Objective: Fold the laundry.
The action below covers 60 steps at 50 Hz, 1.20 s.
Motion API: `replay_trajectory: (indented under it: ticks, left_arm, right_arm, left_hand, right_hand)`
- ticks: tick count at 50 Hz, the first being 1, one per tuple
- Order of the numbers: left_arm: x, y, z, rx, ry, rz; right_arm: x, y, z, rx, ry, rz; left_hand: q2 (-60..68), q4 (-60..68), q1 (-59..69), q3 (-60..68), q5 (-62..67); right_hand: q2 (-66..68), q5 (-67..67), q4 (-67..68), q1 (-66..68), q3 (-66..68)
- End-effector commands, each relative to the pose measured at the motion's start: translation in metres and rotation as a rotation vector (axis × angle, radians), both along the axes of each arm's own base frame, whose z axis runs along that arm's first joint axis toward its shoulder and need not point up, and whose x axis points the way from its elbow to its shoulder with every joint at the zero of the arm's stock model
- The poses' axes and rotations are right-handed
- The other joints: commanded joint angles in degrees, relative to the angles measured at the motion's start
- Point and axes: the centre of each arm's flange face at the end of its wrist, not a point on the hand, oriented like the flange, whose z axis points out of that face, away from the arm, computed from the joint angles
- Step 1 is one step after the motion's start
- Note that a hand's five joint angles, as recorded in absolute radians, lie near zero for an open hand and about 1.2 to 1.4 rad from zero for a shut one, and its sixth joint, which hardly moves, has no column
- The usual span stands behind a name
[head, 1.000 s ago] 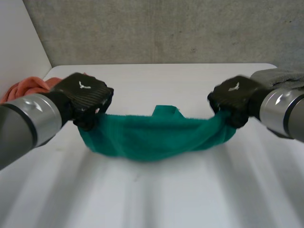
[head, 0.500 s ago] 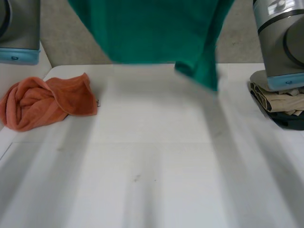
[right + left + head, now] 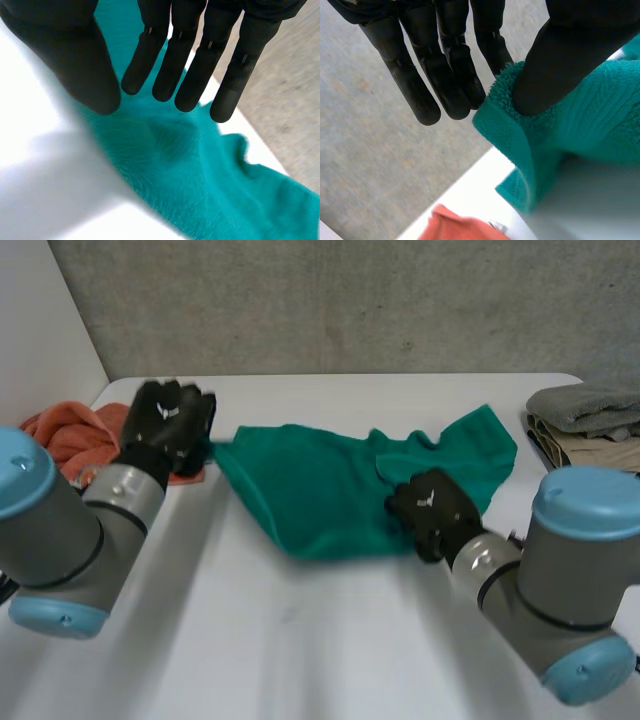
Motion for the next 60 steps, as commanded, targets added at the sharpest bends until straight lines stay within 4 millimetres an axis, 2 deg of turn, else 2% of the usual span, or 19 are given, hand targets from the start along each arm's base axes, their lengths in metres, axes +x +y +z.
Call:
replay_trajectory:
  ticks: [1,7,11,14,21,27,38,43,45,46,48,49,50,53,54,57,58,60]
  left_arm:
    - [0.011,0.011,-0.017,0.077,-0.028,0.014]
    - [0.021,0.034,-0.016,0.14,-0.05,-0.004]
    - [0.025,0.044,-0.014,0.154,-0.052,-0.03]
    - [0.027,0.049,-0.011,0.153,-0.047,-0.043]
    - [0.028,0.054,0.001,0.118,-0.035,-0.053]
    - [0.028,0.056,0.013,0.083,-0.022,-0.054]
    - [0.029,0.057,0.022,0.059,-0.011,-0.052]
    - [0.03,0.056,0.024,0.052,-0.006,-0.046]
    - [0.031,0.056,0.025,0.05,-0.005,-0.043]
    - [0.032,0.055,0.026,0.047,-0.003,-0.039]
    - [0.033,0.054,0.029,0.038,0.0,-0.034]
    - [0.034,0.053,0.031,0.03,0.004,-0.028]
    - [0.037,0.05,0.035,0.016,0.011,-0.014]
    - [0.043,0.046,0.045,-0.011,0.027,0.017]
    - [0.046,0.043,0.054,-0.04,0.041,0.038]
    - [0.053,0.038,0.069,-0.082,0.064,0.076]
    - [0.059,0.036,0.081,-0.113,0.082,0.101]
    - [0.064,0.036,0.091,-0.134,0.099,0.119]
  right_arm:
    - [-0.006,-0.002,0.022,-0.027,0.001,-0.047]
    - [-0.02,-0.017,0.069,-0.076,0.01,-0.059]
    - [-0.021,-0.032,0.078,-0.083,0.061,0.0]
    - [-0.018,-0.044,0.078,-0.093,0.097,0.054]
    - [-0.007,-0.088,0.057,-0.111,0.205,0.134]
    - [0.002,-0.123,0.027,-0.141,0.267,0.173]
    - [0.019,-0.139,-0.024,-0.242,0.368,0.349]
    - [0.021,-0.147,-0.041,-0.259,0.375,0.347]
    - [0.021,-0.151,-0.044,-0.267,0.379,0.338]
    - [0.02,-0.155,-0.044,-0.281,0.386,0.326]
    - [0.022,-0.158,-0.038,-0.314,0.393,0.323]
    - [0.021,-0.16,-0.031,-0.336,0.393,0.315]
    - [0.02,-0.164,-0.013,-0.386,0.389,0.292]
    - [0.015,-0.166,0.02,-0.413,0.329,0.224]
    - [0.009,-0.167,0.042,-0.416,0.266,0.16]
    - [-0.006,-0.161,0.084,-0.413,0.156,0.059]
    - [-0.019,-0.156,0.102,-0.399,0.094,0.003]
    - [-0.033,-0.149,0.119,-0.392,0.045,-0.039]
  left_hand:
    - [11.35,11.17,14.39,11.62,13.46]
    - [11.35,11.17,14.39,11.62,13.46]
    - [11.35,11.17,14.39,11.62,13.46]
    - [11.35,11.17,14.39,11.62,13.46]
    - [11.35,11.17,14.39,11.62,13.46]
    - [11.35,11.17,14.39,11.62,13.46]
    - [11.35,11.17,14.39,11.62,13.46]
    - [11.35,11.17,14.39,11.62,13.46]
    - [11.35,11.17,14.39,11.62,13.46]
    - [11.35,11.17,14.39,11.62,13.46]
    - [11.35,11.17,14.39,11.62,13.46]
    - [11.35,11.17,14.39,11.62,13.46]
    - [11.35,11.17,14.39,11.62,13.46]
    - [11.35,11.17,14.39,11.62,13.46]
    - [11.35,11.17,14.39,11.62,13.46]
    - [11.35,11.17,14.39,11.62,13.46]
    - [11.35,11.17,14.39,11.62,13.46]
    - [11.35,11.17,14.39,11.62,13.46]
  right_hand:
    - [-24.17,-24.6,-24.59,-24.31,-24.5]
    - [-35.27,-35.7,-35.69,-35.41,-35.6]
    - [-37.98,-38.42,-38.4,-38.13,-38.31]
    - [-37.99,-38.42,-38.4,-38.13,-38.31]
    - [-37.65,-38.08,-38.07,-37.79,-37.98]
    - [-37.65,-38.08,-38.07,-37.79,-37.98]
    - [-37.82,-38.25,-38.24,-37.96,-38.14]
    - [-36.98,-37.42,-37.4,-37.13,-37.31]
    - [-31.13,-31.57,-31.55,-31.27,-31.46]
    - [-11.11,-11.54,-11.52,-11.25,-11.43]
    - [24.06,23.63,23.64,23.92,23.73]
    - [24.77,24.34,24.35,24.63,24.45]
    - [24.78,24.35,24.36,24.64,24.45]
    - [24.78,24.35,24.36,24.64,24.45]
    - [24.78,24.35,24.36,24.64,24.45]
    - [24.78,24.35,24.36,24.64,24.45]
    - [24.78,24.35,24.36,24.64,24.45]
    - [24.78,24.35,24.36,24.64,24.45]
